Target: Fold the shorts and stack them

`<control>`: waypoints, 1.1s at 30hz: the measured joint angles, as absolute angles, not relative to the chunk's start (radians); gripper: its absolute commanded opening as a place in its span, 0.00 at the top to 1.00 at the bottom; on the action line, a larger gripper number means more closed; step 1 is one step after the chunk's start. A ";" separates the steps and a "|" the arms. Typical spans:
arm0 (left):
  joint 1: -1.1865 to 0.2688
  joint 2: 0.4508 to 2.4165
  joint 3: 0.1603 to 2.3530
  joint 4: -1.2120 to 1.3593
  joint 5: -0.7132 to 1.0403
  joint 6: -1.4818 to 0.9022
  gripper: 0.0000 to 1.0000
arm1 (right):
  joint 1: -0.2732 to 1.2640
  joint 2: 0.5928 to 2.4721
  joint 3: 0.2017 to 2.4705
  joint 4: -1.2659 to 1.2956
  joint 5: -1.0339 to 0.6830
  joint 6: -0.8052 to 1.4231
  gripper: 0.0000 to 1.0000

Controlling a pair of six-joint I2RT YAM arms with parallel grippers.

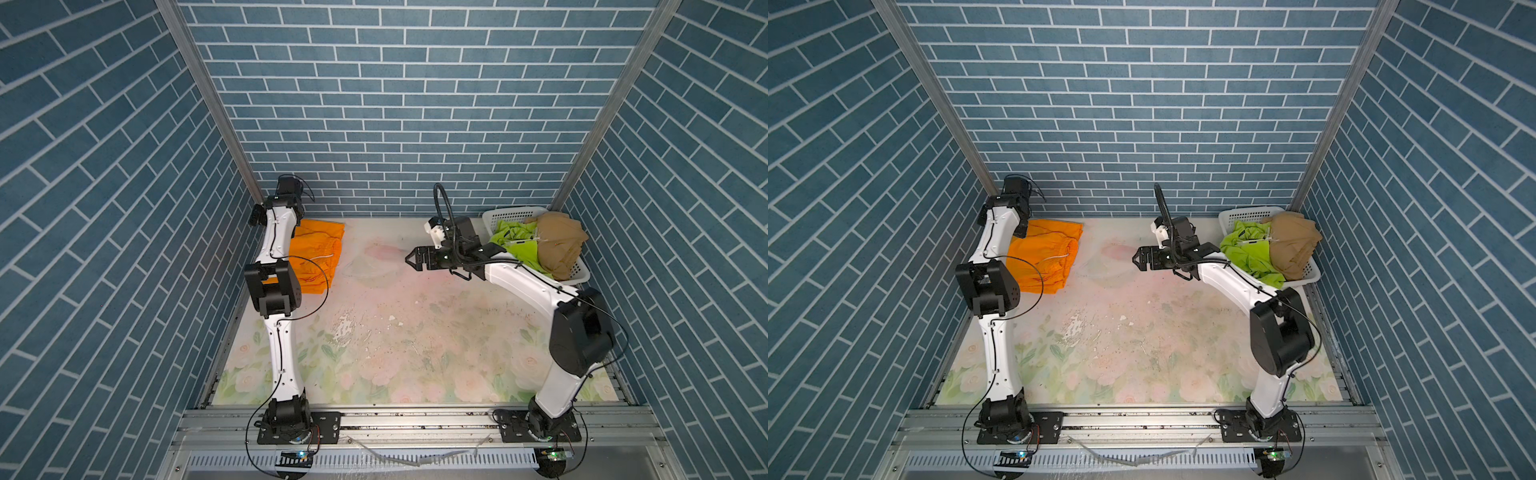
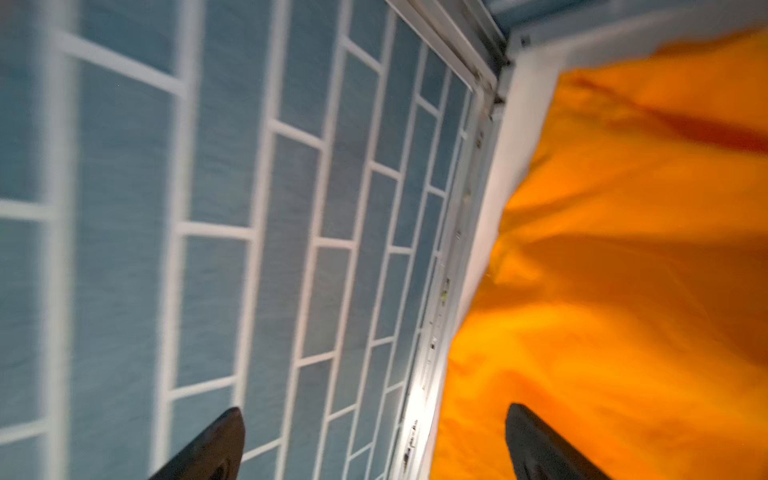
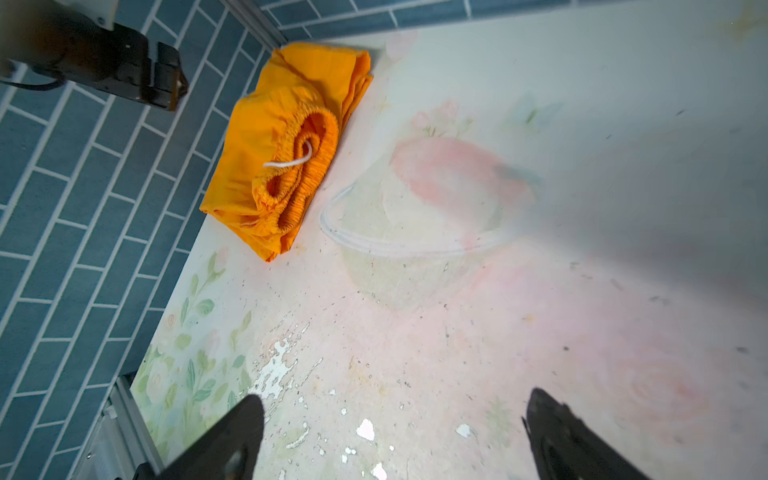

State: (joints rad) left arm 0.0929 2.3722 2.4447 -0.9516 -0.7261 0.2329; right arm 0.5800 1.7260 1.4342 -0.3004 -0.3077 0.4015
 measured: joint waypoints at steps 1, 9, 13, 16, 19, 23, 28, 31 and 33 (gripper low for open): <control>0.079 2.316 2.432 -0.947 -0.732 0.231 0.00 | 0.566 1.683 1.434 -0.322 -0.280 0.391 0.01; -0.195 2.001 2.376 -0.919 -0.611 0.185 0.00 | 0.259 1.486 1.434 -0.484 -0.037 0.373 0.01; -0.371 1.992 2.368 -0.916 -0.562 0.162 0.00 | 0.071 1.479 1.416 -0.536 0.037 0.380 0.01; -0.506 2.012 2.344 -0.896 -0.569 0.173 0.01 | -0.063 1.478 1.363 -0.541 0.038 0.413 0.01; -0.639 2.052 2.340 -0.842 -0.594 0.211 0.00 | -0.158 1.501 1.338 -0.557 0.023 0.445 0.01; -0.805 2.131 2.358 -0.782 -0.600 0.258 0.00 | -0.204 1.591 1.354 -0.556 -0.031 0.473 0.02; -0.926 2.246 2.421 -0.782 -0.533 0.252 0.00 | -0.204 1.670 1.336 -0.551 -0.074 0.494 0.08; -0.949 2.283 2.425 -0.796 -0.480 0.226 0.00 | -0.204 1.675 1.323 -0.553 -0.084 0.500 0.25; -0.948 2.292 2.425 -0.807 -0.452 0.205 0.00 | -0.204 1.678 1.323 -0.547 -0.092 0.506 0.43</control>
State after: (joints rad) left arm -0.9482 2.2921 2.4252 -0.8070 -0.4522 0.2054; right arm -0.2043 1.6779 1.3228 -0.5468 -0.0917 0.5056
